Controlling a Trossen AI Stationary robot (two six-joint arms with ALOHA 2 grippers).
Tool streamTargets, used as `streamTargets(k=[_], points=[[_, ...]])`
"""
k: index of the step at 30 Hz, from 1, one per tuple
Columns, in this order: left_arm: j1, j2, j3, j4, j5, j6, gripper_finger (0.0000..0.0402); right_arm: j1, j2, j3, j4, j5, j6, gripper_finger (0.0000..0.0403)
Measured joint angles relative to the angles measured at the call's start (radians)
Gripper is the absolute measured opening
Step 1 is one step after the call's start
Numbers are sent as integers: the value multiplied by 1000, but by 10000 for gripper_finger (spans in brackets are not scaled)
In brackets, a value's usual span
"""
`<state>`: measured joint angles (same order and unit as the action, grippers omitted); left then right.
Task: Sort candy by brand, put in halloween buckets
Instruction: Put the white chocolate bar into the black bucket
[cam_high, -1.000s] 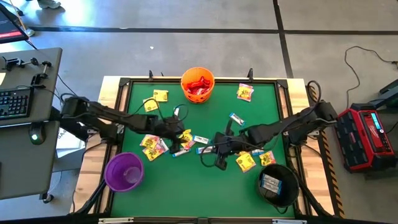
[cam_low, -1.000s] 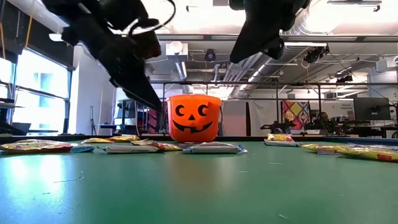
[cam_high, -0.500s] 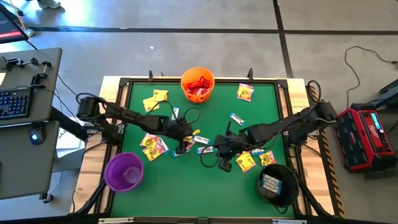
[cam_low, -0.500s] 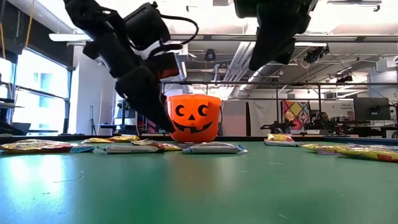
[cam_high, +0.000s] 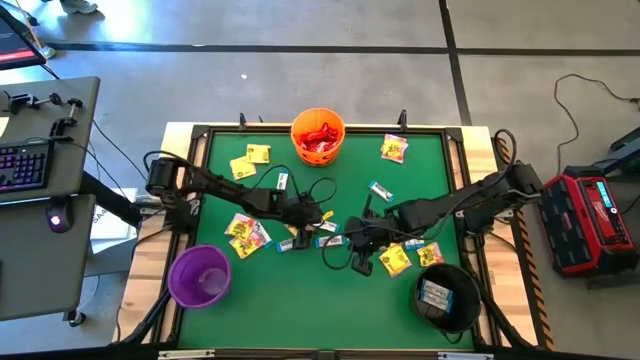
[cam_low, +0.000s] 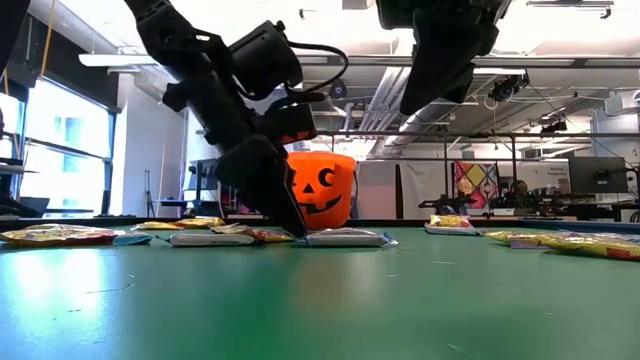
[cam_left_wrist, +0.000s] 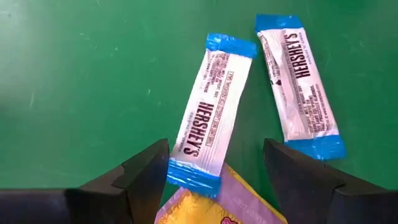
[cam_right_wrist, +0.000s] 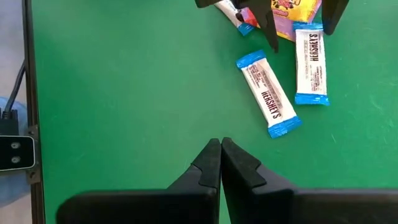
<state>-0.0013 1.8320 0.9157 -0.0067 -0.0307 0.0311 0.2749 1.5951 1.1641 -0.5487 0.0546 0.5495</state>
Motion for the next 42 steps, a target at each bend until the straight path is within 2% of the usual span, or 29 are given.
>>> streamTargets(k=[4,7,22,32,42], points=[[0,9,7,-24,0,0,240,0,0,0,-7,6,-8,0],[0,9,7,-47,3,-1,212,0,0,0,-11,6,-13,0],[-1,1,9,-82,29,-38,9,0,0,0,-17,6,-53,0],[2,-39,48,-118,22,-15,0,0,0,0,-51,17,-60,0],[6,-66,140,-237,48,55,1,0,1,0,-54,20,-57,0]])
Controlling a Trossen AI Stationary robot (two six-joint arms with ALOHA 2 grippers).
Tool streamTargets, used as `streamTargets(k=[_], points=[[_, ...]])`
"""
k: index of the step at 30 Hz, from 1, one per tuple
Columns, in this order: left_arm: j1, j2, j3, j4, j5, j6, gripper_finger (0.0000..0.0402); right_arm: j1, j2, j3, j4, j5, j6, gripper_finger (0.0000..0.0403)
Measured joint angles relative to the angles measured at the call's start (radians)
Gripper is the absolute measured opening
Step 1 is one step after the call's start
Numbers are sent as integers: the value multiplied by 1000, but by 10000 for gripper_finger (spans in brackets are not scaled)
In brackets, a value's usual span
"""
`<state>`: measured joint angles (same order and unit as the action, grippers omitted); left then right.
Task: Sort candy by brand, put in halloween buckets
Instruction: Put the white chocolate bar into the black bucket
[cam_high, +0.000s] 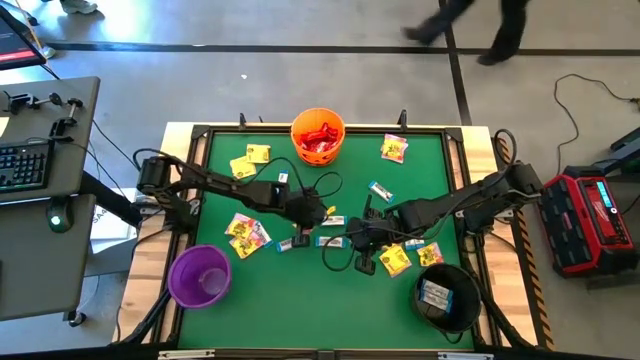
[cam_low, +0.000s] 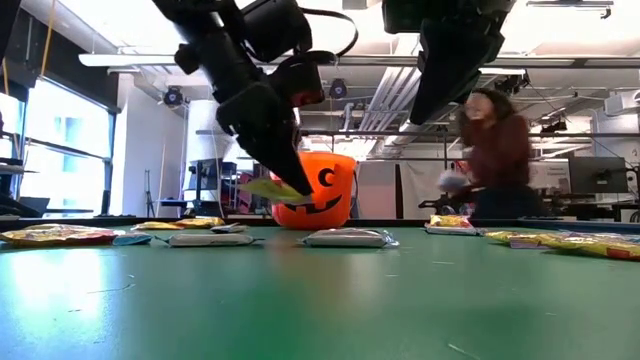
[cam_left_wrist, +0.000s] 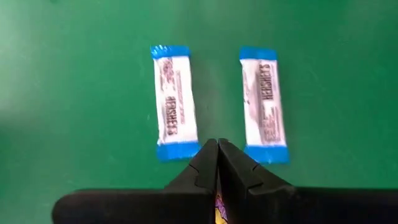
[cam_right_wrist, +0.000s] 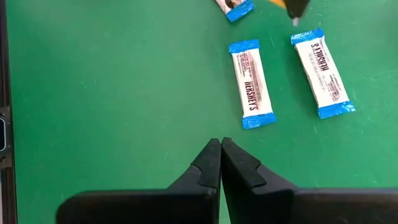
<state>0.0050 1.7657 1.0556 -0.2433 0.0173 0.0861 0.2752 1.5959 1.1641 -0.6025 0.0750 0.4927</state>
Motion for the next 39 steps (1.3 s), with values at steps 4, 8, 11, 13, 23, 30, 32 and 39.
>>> streamTargets(k=[4,8,11,13,23,30,32,39], points=[[1,0,5,-41,0,-1,23,0,0,0,0,0,6,0],[1,0,5,-58,1,-20,71,0,0,0,0,0,5,0],[1,0,4,-47,4,-36,114,0,0,0,0,0,5,0],[4,2,5,-21,0,-48,140,0,0,0,0,0,5,0],[14,63,52,-73,-74,11,222,0,0,0,0,0,4,0],[14,105,116,-107,-83,20,230,0,0,0,0,0,0,0],[15,111,129,-107,-84,20,230,0,0,0,0,0,0,0],[17,143,132,-127,-88,20,230,0,0,0,-1,9,-1,0]])
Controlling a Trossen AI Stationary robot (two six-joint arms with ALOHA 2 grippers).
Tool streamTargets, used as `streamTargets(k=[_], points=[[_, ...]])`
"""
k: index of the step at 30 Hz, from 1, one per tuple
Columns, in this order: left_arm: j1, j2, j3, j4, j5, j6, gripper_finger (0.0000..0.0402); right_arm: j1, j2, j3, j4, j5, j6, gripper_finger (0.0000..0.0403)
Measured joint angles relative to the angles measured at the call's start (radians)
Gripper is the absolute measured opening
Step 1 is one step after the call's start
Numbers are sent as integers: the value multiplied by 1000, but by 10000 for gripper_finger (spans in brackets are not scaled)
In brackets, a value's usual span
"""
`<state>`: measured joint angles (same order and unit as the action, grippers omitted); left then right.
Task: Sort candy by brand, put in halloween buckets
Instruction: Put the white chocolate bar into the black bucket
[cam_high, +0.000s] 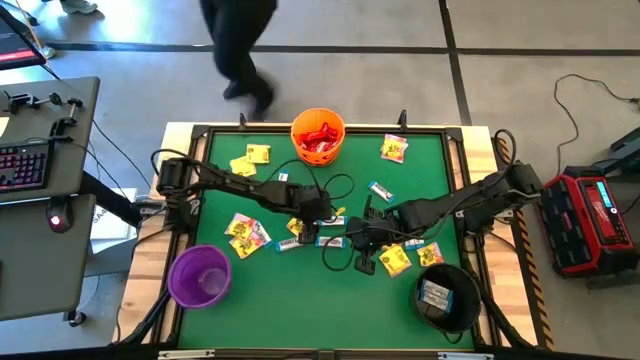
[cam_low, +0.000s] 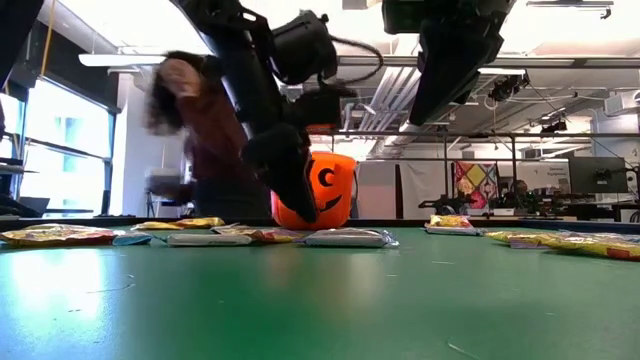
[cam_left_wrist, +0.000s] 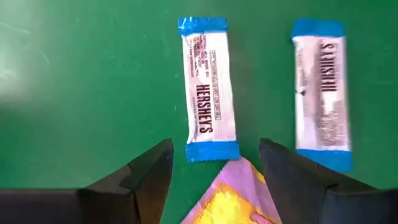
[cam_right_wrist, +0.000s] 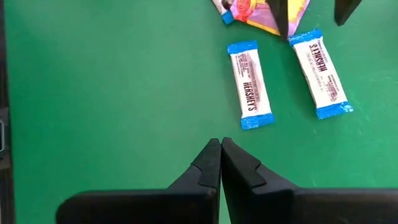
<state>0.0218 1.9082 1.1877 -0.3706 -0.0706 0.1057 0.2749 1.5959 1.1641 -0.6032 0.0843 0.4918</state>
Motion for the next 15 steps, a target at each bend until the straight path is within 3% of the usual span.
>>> streamTargets(k=[15], points=[[7,33,-1,26,-17,-23,230,0,0,0,0,21,-2,0]])
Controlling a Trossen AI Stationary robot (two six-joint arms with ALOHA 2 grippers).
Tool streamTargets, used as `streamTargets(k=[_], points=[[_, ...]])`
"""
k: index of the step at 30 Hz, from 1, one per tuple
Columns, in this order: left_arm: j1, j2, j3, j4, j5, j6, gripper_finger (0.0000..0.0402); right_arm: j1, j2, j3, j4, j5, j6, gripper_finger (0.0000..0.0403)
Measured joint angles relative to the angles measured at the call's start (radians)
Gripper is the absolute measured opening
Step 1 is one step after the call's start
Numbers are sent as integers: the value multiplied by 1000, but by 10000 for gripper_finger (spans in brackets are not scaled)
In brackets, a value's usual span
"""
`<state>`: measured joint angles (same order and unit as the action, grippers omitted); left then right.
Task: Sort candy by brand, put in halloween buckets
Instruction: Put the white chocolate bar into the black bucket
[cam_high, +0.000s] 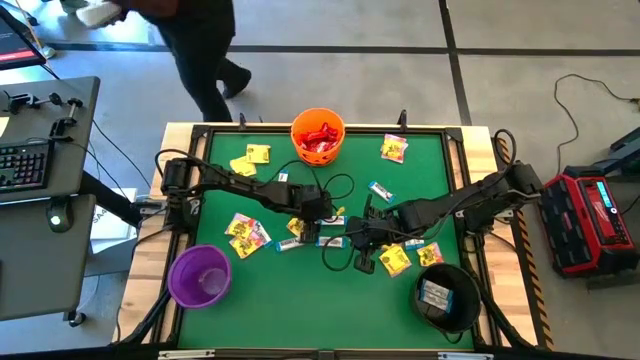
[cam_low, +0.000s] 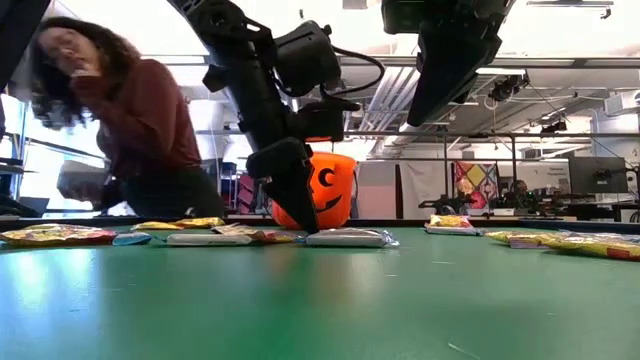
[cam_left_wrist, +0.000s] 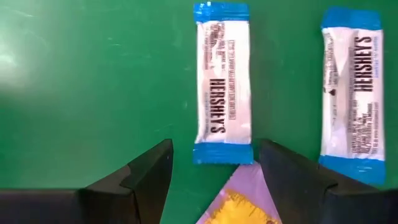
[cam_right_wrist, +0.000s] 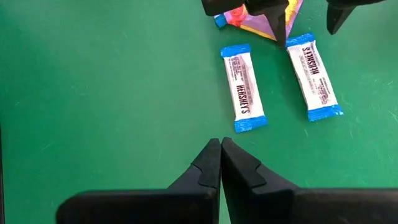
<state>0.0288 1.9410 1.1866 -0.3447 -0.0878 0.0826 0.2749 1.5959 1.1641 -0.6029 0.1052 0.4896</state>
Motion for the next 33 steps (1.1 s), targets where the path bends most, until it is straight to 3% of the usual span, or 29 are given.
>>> streamTargets(k=[13,33], points=[[0,37,3,10,11,-2,193,0,0,0,-2,0,2,0],[-2,29,0,-5,33,-1,5,0,0,0,-3,0,2,0]])
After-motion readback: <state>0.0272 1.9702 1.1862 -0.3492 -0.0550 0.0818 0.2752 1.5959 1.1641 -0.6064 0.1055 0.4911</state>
